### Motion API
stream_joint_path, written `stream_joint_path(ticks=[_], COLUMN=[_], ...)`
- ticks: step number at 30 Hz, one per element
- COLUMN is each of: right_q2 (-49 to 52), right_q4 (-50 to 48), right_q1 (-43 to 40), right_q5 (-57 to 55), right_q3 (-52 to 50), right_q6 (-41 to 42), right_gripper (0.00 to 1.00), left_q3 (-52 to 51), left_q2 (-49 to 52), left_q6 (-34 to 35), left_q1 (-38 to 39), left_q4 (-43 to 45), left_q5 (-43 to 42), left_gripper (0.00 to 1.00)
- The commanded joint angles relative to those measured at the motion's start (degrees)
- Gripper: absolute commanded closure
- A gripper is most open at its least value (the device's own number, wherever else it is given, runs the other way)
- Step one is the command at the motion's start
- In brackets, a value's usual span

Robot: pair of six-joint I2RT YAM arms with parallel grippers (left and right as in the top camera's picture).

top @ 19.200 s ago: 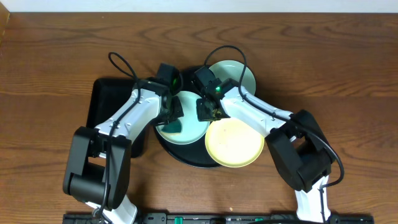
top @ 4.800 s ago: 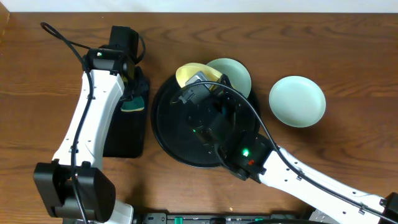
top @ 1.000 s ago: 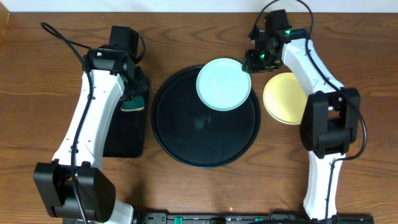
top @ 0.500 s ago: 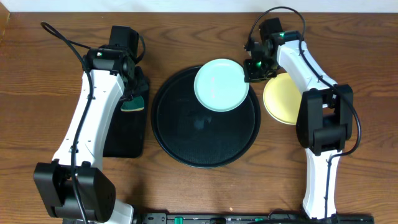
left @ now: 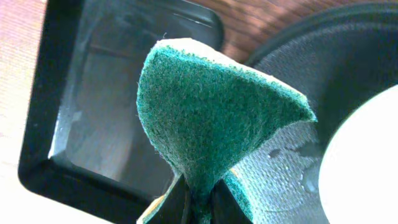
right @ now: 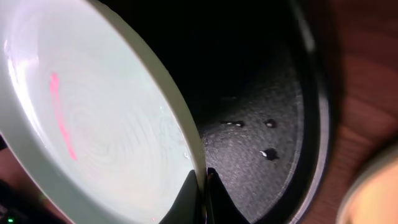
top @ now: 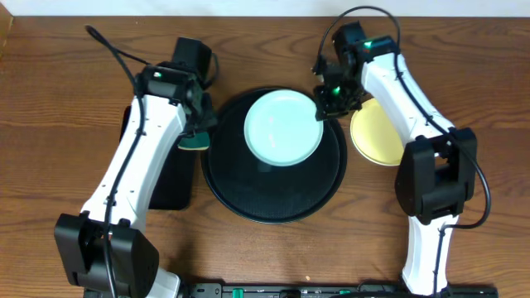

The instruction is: Clean dirty plates on tray and stack at the side

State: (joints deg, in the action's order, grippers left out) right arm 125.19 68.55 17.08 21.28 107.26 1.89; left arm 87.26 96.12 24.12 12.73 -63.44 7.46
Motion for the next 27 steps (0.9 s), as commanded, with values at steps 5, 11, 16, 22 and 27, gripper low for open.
stream_joint_path(ticks=[5, 11, 16, 22, 27], right_q2=[0.0, 0.0, 0.0, 0.0, 0.0], right_q4=[-5.8, -12.1, -16.4, -17.0, -17.0], right_q1=[2.7, 2.9, 2.9, 2.7, 2.8], right_q5=[1.6, 2.8, 3.0, 3.0, 2.9], right_q3=[-11.6, -17.6, -21.9, -22.4, -22.4], right_q6=[0.3, 1.3, 2.4, 2.6, 2.6], right_gripper=[0.99, 0.99, 0.99, 0.99, 0.99], left_q3=[-0.9, -0.9, -1.3, -1.6, -1.6], left_q2=[0.2, 0.8, 4.1, 10.6, 16.5], left_q6=[-0.5, -1.6, -1.6, -1.7, -2.9], left_q1=[3.2, 6.4, 9.9, 13.7, 14.3], left_q4=[0.6, 2.1, 3.3, 5.8, 9.0], left_q5=[-2.8, -5.7, -8.6, -9.2, -15.8], left_gripper=[0.93, 0.93, 0.93, 0.92, 0.93])
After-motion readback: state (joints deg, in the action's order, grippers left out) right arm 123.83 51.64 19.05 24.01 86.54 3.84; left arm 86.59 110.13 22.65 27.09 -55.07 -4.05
